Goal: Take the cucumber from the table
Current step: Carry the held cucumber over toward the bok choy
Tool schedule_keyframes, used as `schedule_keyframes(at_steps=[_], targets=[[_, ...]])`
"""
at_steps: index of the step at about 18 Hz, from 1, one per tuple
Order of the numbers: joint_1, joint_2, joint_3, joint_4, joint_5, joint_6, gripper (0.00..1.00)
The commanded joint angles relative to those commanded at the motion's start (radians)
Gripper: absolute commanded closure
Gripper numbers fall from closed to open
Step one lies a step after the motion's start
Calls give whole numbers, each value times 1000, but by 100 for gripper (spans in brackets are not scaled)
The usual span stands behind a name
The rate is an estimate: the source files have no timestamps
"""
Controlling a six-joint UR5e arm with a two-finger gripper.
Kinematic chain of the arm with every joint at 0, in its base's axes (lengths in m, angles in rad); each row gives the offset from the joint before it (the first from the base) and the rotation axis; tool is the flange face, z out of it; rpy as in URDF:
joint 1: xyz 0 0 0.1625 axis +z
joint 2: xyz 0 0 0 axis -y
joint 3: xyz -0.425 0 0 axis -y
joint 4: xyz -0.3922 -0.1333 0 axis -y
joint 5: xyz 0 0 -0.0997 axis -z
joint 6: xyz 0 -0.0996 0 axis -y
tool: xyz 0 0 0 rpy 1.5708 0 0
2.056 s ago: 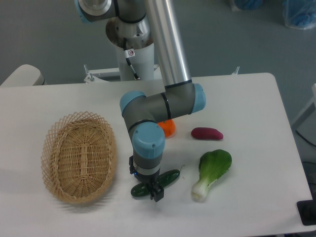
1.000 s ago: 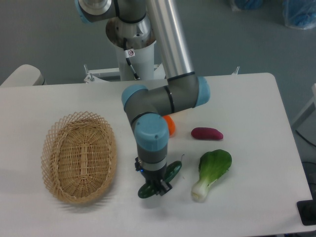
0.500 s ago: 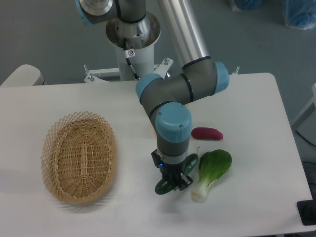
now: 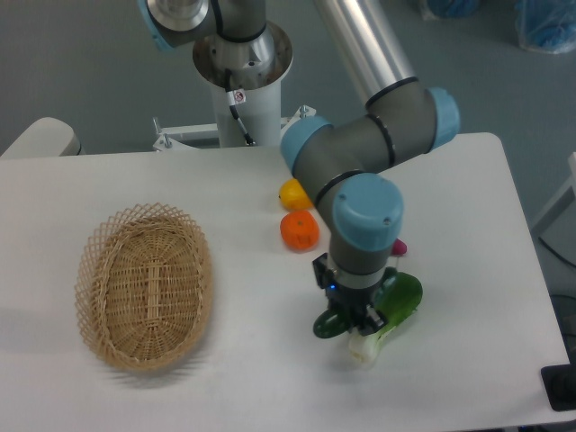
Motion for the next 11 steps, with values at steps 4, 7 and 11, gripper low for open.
schedule_keyframes(at_steps=[4,7,11], targets=[[20,-23,14,11,39,59,75],[40,-31,34,12,19,69,75],[71,-46,54,14,-26,109,75]])
